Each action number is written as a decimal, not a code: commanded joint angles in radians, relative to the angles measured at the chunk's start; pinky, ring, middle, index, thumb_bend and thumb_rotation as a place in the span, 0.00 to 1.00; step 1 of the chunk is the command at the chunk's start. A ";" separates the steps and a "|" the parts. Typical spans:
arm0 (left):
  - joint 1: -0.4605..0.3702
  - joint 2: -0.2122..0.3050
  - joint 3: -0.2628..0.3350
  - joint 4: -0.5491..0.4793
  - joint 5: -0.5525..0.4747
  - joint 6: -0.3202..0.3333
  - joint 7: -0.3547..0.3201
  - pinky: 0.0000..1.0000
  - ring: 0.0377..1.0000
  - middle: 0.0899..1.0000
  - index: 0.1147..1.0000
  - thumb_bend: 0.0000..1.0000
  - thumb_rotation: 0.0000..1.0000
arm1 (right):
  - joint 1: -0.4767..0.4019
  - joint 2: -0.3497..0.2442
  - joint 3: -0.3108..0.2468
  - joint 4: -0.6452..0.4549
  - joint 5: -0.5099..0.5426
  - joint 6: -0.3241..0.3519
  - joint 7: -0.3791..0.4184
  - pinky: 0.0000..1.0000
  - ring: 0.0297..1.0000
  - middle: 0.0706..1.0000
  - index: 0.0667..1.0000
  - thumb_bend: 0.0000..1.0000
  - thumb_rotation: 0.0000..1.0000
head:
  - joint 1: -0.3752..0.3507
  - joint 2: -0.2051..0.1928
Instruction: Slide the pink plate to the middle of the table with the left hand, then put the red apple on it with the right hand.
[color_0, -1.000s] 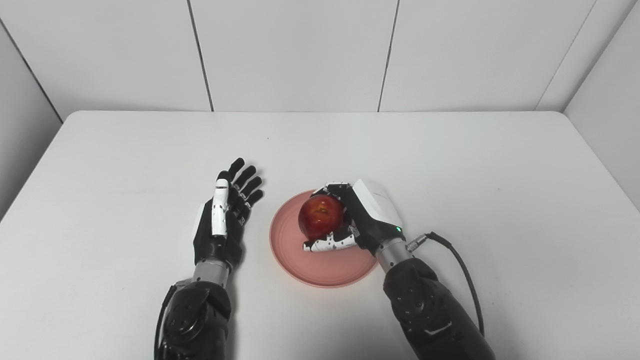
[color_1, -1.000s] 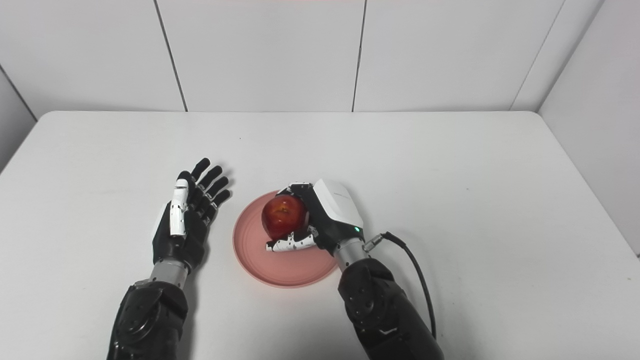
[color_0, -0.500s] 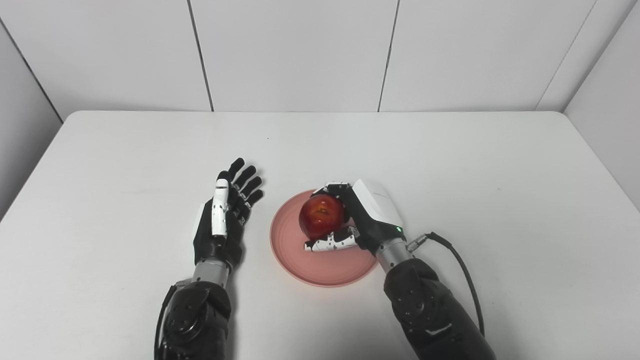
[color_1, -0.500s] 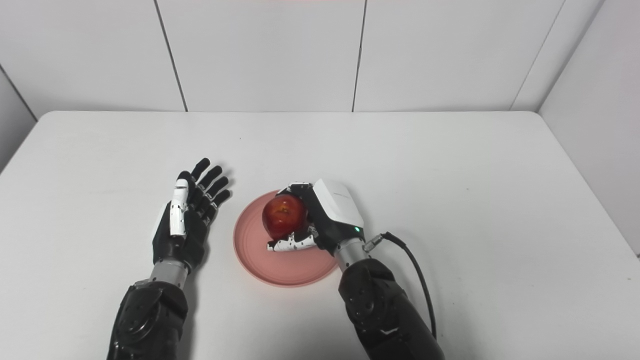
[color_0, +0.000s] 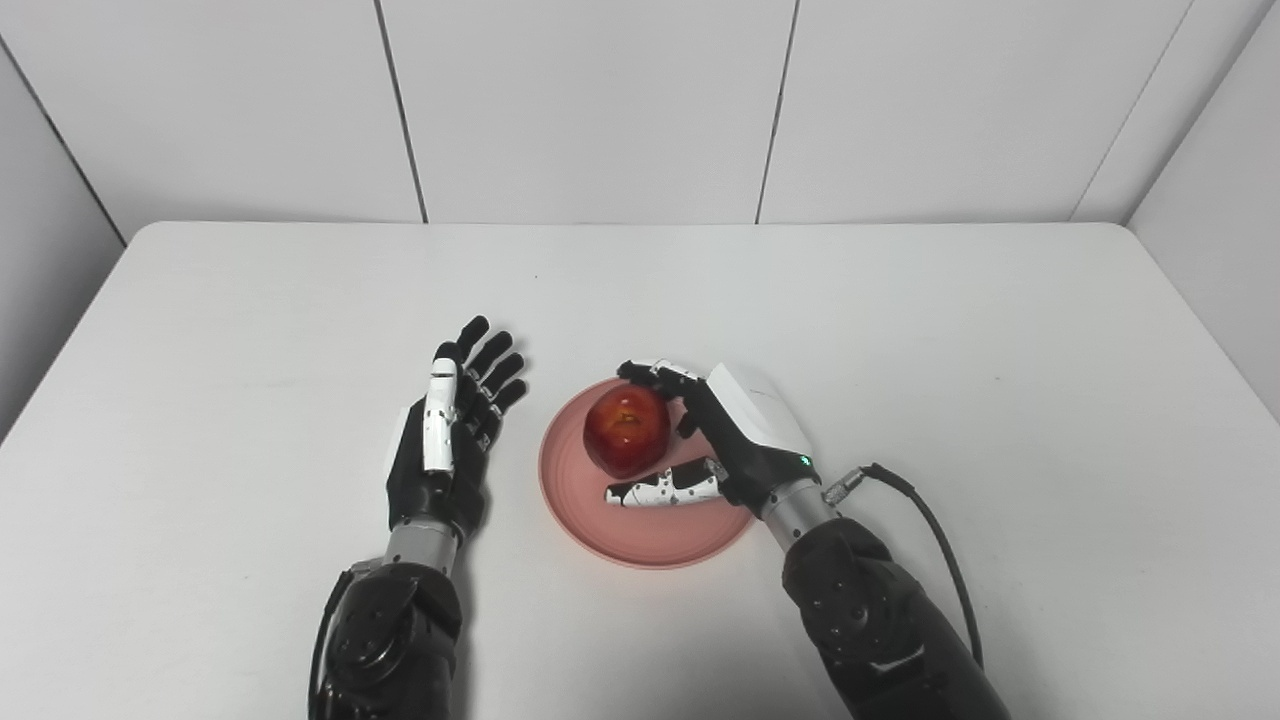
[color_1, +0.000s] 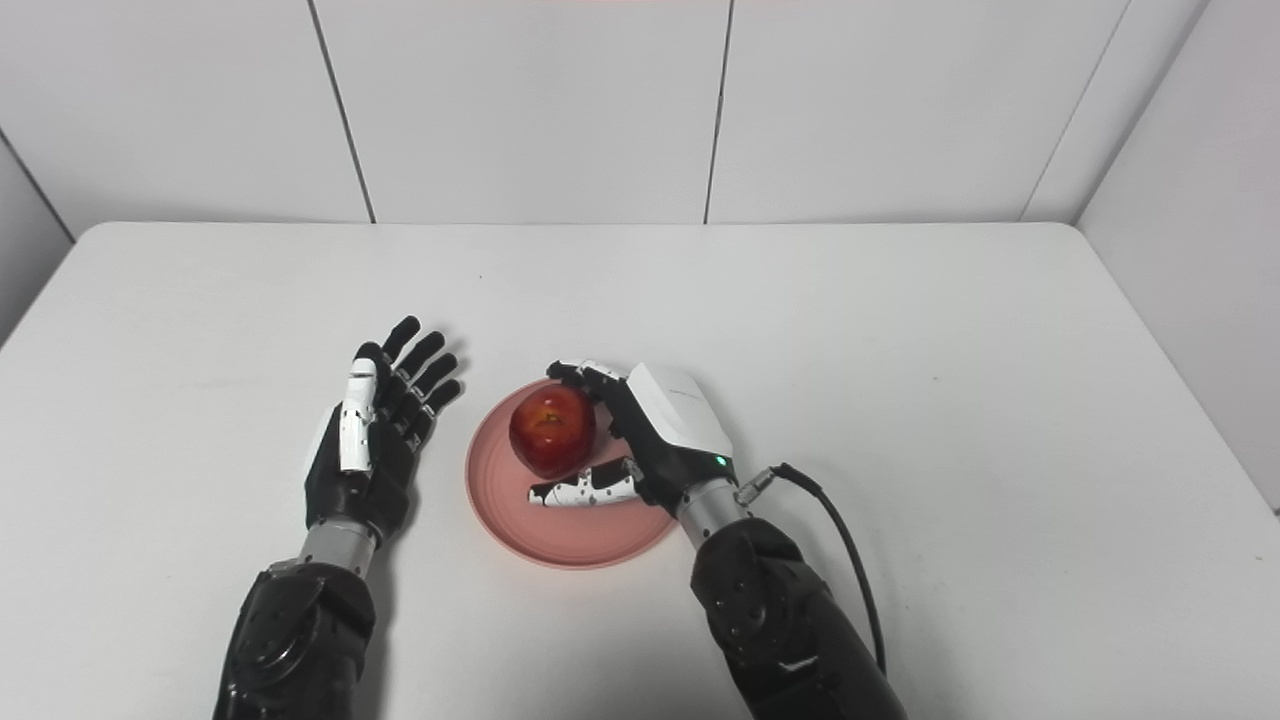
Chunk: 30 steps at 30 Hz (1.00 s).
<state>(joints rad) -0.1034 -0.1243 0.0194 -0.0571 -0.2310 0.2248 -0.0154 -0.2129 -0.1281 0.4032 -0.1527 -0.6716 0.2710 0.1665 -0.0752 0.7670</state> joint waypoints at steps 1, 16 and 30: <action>-0.012 -0.004 0.001 -0.001 -0.002 0.011 0.002 0.88 0.87 0.88 0.87 0.37 1.00 | -0.021 -0.003 -0.017 -0.040 0.017 -0.020 0.001 0.75 0.80 0.82 0.83 1.00 0.32 | 0.001 0.001; -0.014 0.000 0.004 0.006 -0.002 0.005 -0.004 0.88 0.87 0.87 0.87 0.37 1.00 | -0.019 -0.007 -0.050 -0.106 0.030 -0.012 0.018 0.80 0.87 0.89 0.91 1.00 0.45 | 0.000 0.002; -0.016 -0.001 0.008 0.012 -0.008 0.004 -0.008 0.88 0.87 0.87 0.87 0.37 1.00 | -0.019 -0.018 -0.126 -0.192 0.114 -0.022 0.031 0.86 0.96 1.00 1.00 1.00 0.61 | 0.000 -0.001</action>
<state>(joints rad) -0.1054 -0.1231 0.0247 -0.0537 -0.2343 0.2232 -0.0245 -0.2039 -0.1477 0.2933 -0.3047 -0.5745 0.2712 0.2043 -0.0767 0.7655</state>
